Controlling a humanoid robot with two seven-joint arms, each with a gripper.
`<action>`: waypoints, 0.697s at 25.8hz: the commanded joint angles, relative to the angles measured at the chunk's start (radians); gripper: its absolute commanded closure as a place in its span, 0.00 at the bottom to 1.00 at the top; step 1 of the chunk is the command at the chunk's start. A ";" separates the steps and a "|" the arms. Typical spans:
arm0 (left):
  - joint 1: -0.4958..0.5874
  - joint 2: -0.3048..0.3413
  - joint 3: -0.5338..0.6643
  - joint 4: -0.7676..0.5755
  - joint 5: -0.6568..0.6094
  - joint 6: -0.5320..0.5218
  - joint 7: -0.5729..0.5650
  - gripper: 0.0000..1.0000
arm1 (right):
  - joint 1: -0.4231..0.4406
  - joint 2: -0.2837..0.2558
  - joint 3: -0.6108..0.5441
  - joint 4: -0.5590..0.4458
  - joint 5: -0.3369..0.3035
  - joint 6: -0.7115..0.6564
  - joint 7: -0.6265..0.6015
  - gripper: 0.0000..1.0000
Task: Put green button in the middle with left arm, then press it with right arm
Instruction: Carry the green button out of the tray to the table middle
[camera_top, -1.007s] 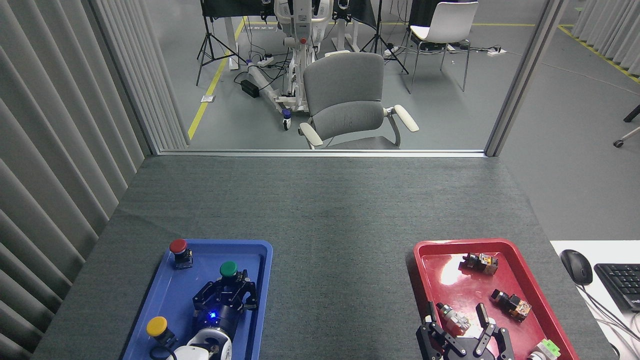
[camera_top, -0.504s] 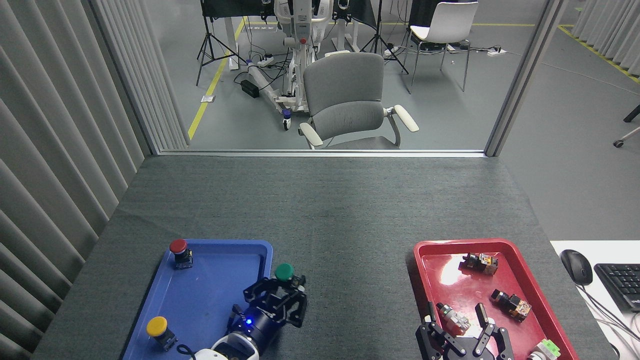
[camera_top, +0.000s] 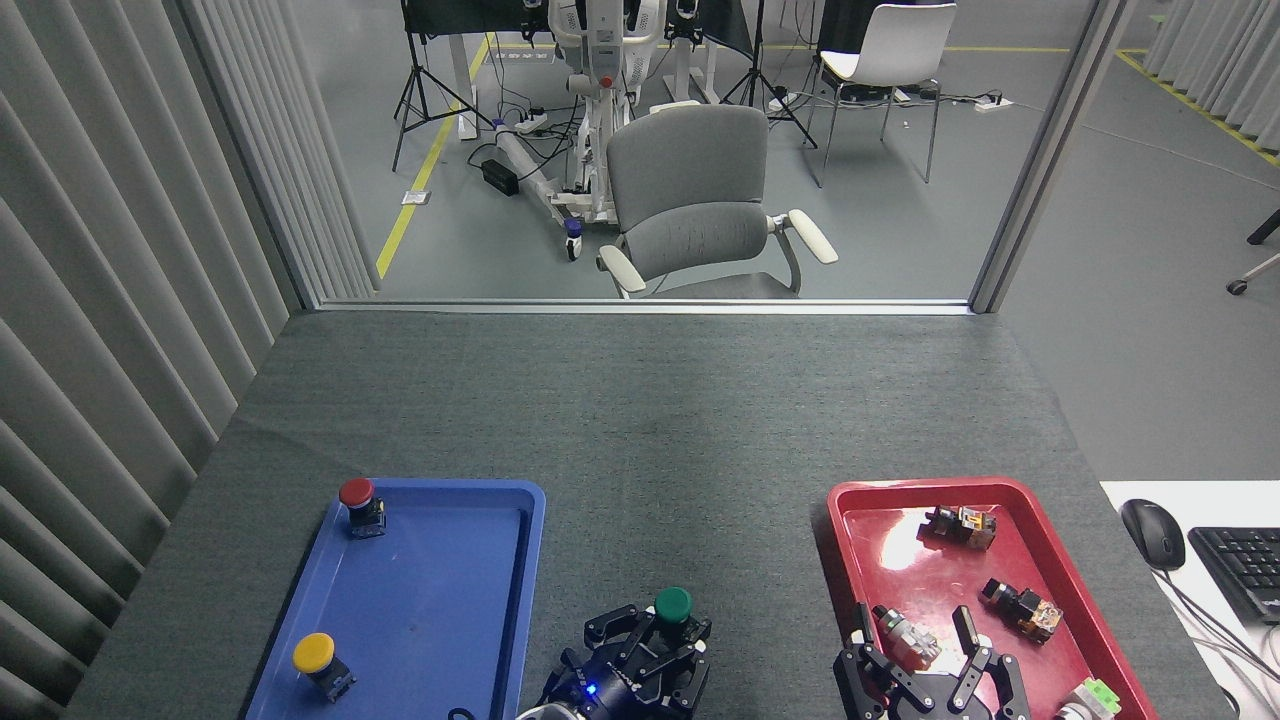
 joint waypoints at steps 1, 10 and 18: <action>-0.010 -0.046 -0.002 0.047 -0.041 -0.006 0.000 0.85 | 0.001 -0.002 0.000 0.000 0.000 -0.010 -0.002 0.01; -0.010 -0.072 -0.004 0.103 -0.051 0.000 0.009 0.62 | 0.004 -0.012 0.002 -0.002 0.000 -0.010 0.001 0.01; -0.003 -0.050 -0.002 0.066 -0.051 0.002 0.026 0.01 | 0.000 -0.013 0.002 -0.002 0.000 0.000 -0.013 0.01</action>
